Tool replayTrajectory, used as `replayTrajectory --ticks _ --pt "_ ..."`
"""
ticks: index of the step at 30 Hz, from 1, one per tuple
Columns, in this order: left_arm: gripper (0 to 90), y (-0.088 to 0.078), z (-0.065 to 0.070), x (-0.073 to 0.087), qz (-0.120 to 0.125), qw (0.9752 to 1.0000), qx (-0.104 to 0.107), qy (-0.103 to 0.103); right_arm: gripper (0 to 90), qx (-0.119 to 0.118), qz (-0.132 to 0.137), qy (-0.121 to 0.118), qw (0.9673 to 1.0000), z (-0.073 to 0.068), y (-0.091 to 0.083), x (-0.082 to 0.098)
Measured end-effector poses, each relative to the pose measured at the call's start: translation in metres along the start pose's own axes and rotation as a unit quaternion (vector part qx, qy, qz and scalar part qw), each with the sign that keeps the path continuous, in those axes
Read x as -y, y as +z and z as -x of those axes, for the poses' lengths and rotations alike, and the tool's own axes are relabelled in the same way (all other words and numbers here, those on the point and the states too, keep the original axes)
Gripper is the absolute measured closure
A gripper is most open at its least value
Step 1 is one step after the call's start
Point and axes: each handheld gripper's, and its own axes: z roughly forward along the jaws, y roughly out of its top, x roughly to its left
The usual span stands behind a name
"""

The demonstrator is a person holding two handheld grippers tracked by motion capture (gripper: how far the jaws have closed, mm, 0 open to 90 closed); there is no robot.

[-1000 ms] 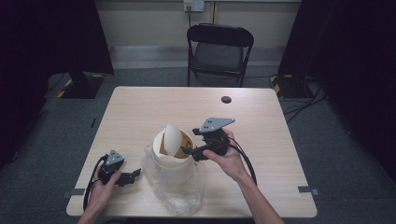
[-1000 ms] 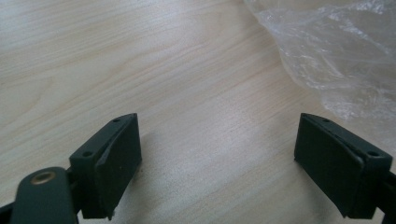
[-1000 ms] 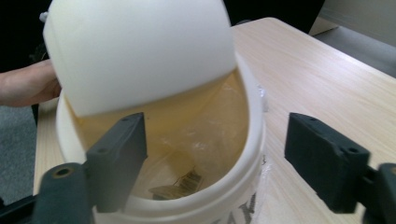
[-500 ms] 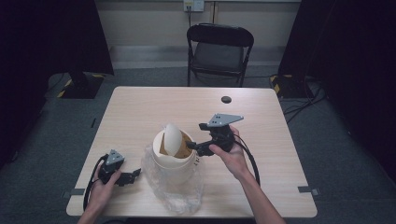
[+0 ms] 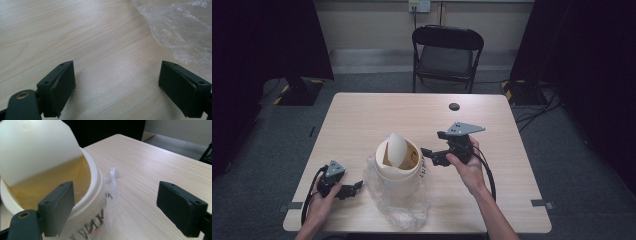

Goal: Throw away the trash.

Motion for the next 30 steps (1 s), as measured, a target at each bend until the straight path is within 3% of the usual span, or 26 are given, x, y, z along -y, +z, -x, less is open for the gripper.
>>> replayTrajectory --ticks 8,15,22,30 --pt "13.4 0.000 0.000 0.000 0.000 1.0000 0.000 0.000 14.5 0.030 -0.003 0.020 0.9994 0.012 -0.013 0.011" --pt "13.5 0.000 0.000 0.000 0.000 1.0000 0.001 -0.002 14.5 0.042 -0.006 0.033 0.9986 0.017 -0.026 0.018" --pt "13.4 0.000 0.000 0.000 0.000 1.0000 0.000 0.000 14.5 0.077 -0.007 0.057 0.9954 0.029 -0.048 0.030" --pt "14.0 -0.002 -0.001 0.002 0.000 1.0000 0.001 0.002 14.5 0.110 -0.009 0.067 0.9916 0.038 -0.067 0.047"
